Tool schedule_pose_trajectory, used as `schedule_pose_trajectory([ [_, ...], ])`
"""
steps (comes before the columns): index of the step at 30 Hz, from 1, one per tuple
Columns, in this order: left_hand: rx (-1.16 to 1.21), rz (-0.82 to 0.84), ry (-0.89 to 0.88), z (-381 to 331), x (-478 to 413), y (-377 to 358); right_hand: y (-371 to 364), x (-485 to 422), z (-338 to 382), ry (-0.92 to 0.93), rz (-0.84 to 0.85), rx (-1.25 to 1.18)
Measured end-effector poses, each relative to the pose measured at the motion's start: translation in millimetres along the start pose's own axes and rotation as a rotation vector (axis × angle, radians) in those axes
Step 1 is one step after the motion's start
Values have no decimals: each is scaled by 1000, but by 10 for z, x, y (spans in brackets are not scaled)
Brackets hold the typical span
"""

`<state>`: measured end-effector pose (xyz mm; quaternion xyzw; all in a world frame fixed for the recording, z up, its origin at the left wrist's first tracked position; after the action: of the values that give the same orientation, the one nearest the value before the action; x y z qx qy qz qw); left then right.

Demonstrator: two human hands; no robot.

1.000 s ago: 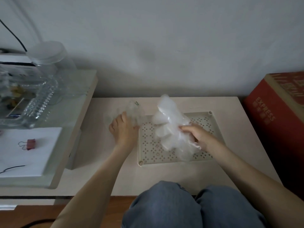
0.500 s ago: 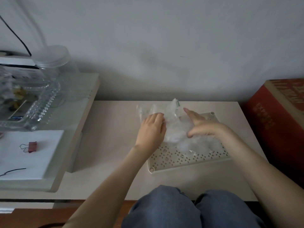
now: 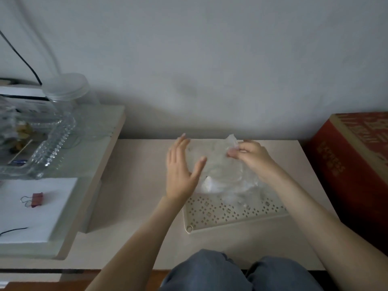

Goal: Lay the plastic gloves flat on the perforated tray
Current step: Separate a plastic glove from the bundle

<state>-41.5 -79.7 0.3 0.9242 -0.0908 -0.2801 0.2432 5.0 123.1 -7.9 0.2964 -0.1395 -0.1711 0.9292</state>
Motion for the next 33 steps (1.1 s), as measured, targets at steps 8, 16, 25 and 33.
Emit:
schedule_pose_trajectory([
  [8, 184, 24, 798, 687, 73, 39, -153, 56, 177, -52, 59, -443],
  [16, 192, -77, 590, 524, -67, 366, -15, 2, 298, 11, -172, -262],
  [25, 246, -257, 582, 674, 50, 807, -270, -200, 617, -135, -184, -648],
  [33, 182, -346, 751, 1207, 266, 1004, -964, -77, 738, -72, 535, -710],
])
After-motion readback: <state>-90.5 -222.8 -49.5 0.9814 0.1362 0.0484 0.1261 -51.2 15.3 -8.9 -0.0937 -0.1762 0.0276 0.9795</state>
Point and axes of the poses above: each hand's wrist, its own x-axis away from the middle knuckle, its own y-axis out of the back of the hand, z = x × y, the point moved 8 cm from there along -x, towards the middle knuckle
